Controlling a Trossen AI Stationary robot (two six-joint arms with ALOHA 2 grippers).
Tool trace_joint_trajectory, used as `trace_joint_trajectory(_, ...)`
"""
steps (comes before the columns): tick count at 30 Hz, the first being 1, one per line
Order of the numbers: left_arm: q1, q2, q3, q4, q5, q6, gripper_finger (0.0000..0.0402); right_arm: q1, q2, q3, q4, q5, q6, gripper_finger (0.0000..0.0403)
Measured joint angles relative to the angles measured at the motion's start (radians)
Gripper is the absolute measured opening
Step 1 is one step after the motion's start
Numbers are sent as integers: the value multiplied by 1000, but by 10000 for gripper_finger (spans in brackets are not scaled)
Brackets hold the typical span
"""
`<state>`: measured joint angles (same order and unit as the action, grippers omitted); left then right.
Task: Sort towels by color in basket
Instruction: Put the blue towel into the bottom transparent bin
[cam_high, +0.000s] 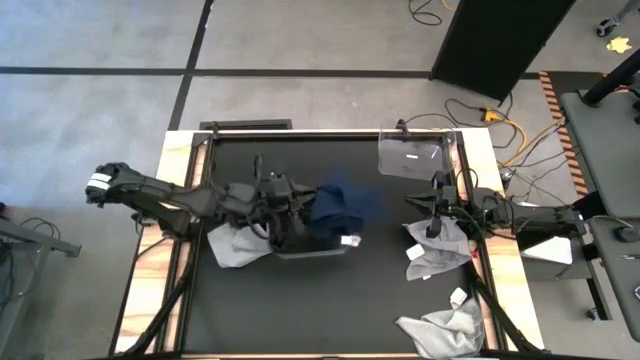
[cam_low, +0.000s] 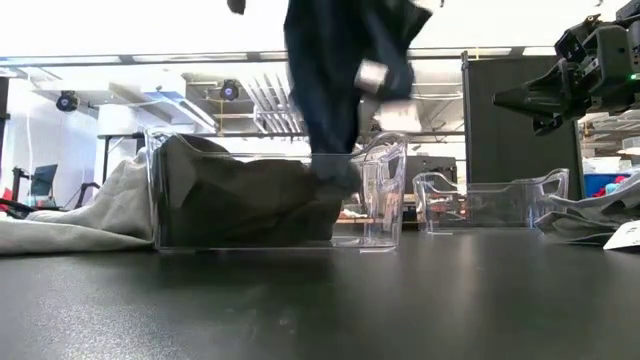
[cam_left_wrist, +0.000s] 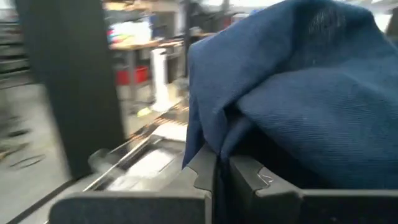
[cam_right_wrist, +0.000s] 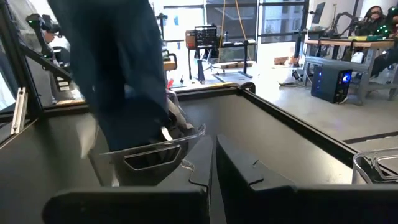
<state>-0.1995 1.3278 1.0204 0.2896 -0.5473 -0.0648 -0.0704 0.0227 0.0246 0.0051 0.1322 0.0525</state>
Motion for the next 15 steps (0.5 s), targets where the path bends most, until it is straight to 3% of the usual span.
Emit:
trace_joint_trajectory(6, 31, -40, -165, 9, -95, -51, 0, 0, 0, 0, 0, 0, 0, 13)
trace_joint_trajectory(15, 53, 22, -261, -104, 51, -244, 0, 0, 0, 0, 0, 0, 0, 13)
